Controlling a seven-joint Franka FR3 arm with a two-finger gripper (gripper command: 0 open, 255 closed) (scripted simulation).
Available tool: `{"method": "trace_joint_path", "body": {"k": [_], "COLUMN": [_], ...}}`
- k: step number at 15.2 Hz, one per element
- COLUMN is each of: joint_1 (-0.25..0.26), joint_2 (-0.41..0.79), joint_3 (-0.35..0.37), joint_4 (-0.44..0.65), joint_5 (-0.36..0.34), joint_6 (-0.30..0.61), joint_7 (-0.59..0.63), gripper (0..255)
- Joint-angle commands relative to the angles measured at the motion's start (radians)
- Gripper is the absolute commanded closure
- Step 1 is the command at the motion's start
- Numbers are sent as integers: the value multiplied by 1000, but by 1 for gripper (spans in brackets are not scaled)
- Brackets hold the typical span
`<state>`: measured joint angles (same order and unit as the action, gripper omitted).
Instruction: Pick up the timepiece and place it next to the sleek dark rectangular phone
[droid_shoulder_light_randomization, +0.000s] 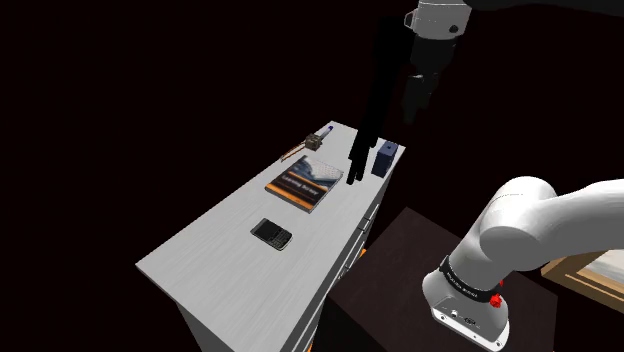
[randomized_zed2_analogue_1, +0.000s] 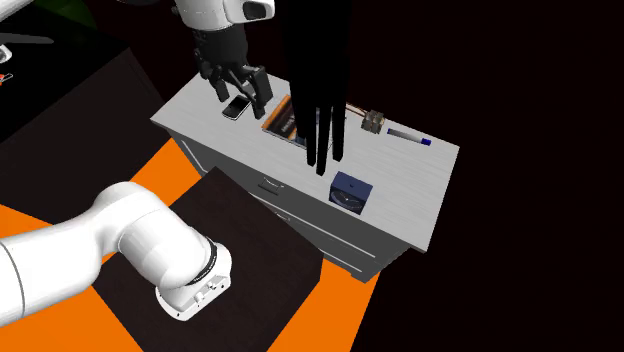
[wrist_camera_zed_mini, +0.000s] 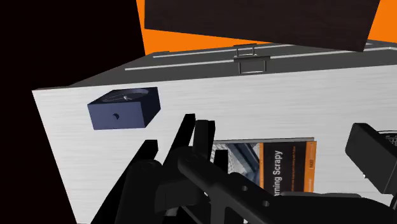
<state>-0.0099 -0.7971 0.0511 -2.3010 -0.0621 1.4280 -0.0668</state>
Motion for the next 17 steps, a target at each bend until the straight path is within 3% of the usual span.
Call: {"method": "trace_joint_path", "body": {"k": [1, 17], "joint_1": [0, -238], "joint_2": [0, 278], "joint_3": [0, -104], "joint_4": [0, -219], "joint_5": [0, 5], "joint_6": [0, 548], "joint_7": [0, 360], "gripper": [0, 0]}}
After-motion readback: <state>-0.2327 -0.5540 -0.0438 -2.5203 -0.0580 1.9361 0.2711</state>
